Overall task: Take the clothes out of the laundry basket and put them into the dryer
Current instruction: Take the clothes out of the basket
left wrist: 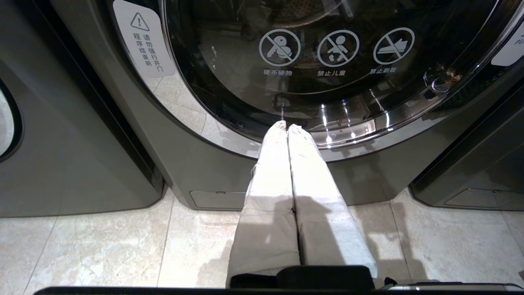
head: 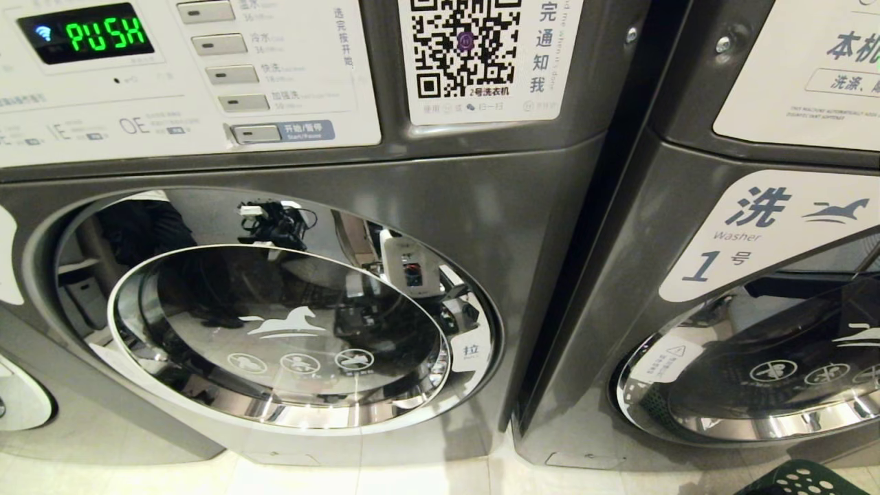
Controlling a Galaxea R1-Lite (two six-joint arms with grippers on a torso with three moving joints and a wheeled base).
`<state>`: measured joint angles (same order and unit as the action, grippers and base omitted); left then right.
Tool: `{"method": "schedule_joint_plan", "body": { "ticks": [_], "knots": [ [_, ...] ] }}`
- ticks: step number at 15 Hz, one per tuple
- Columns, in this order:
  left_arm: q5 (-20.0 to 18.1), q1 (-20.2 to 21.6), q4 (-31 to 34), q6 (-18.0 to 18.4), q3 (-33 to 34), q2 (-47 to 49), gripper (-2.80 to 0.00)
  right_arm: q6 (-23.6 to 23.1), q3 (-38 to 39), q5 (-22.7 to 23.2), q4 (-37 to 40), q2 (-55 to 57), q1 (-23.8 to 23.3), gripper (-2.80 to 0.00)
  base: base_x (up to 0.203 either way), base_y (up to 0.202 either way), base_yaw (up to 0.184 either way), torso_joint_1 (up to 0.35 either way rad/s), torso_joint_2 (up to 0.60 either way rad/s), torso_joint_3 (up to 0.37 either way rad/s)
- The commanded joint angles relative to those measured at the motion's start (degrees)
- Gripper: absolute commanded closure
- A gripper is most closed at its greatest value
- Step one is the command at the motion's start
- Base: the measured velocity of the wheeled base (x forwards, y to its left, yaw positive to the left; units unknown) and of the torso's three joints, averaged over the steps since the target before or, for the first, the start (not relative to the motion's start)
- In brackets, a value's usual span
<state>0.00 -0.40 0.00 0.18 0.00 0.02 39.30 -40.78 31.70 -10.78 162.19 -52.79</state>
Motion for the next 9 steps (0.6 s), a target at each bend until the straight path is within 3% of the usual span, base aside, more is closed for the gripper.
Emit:
{"method": "schedule_joint_plan", "body": {
  "ticks": [1,7,8,9],
  "knots": [
    [0.00,0.05,0.00,-0.01,0.00,-0.02,0.00,0.25,-0.27,0.21,-0.09,0.58,0.14,-2.80,0.000,0.000,0.000,0.000,0.00,0.000],
    [0.00,0.03,0.00,-0.01,-0.02,-0.02,0.00,0.51,-0.27,0.21,-0.03,0.84,0.14,-2.80,0.000,0.000,0.000,0.000,0.00,0.000],
    [0.00,0.03,0.00,-0.01,0.00,-0.02,0.00,0.34,-0.27,0.21,-0.03,1.02,0.14,0.00,0.000,0.000,0.000,0.000,0.00,0.000],
    [0.00,-0.04,0.00,-0.01,0.00,-0.02,0.00,-0.01,-0.35,0.21,-0.03,1.11,0.05,0.00,0.000,0.000,0.000,0.000,0.00,0.000]
  ]
}}
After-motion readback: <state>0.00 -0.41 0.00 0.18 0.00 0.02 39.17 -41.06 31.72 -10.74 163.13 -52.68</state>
